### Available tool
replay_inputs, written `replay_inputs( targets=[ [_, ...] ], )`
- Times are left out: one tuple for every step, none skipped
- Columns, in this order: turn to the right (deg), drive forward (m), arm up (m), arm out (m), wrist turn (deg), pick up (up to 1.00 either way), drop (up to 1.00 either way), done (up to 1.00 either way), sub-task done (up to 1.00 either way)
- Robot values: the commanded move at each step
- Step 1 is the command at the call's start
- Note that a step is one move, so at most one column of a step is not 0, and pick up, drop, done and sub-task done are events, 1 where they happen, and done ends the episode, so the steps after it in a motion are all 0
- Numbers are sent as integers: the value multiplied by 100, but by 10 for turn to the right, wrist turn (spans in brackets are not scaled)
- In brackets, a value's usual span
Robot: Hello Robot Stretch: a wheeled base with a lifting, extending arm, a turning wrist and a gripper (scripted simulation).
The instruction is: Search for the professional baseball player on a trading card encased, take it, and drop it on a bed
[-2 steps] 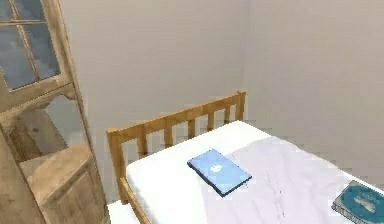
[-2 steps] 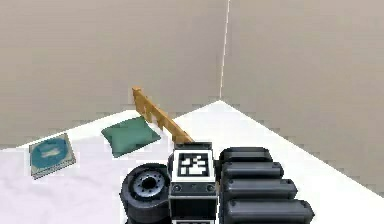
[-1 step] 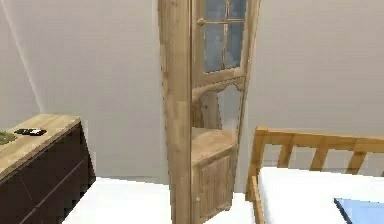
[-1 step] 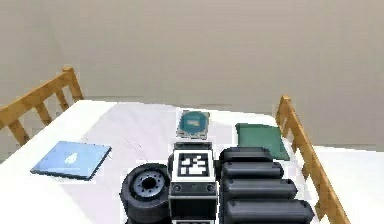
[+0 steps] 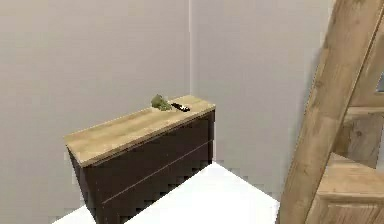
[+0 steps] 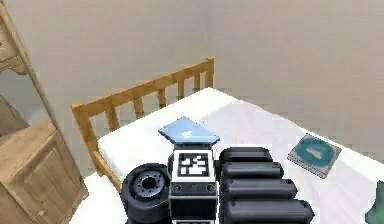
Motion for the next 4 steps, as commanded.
replay_inputs(
  targets=[
    [450, 0, 0, 0, 0, 0, 0, 0, 0],
    [180, 0, 0, 0, 0, 0, 0, 0, 0],
    [-450, 0, 0, 0, 0, 0, 0, 0, 0],
    [0, 0, 0, 48, 0, 0, 0, 0, 0]
  ],
)
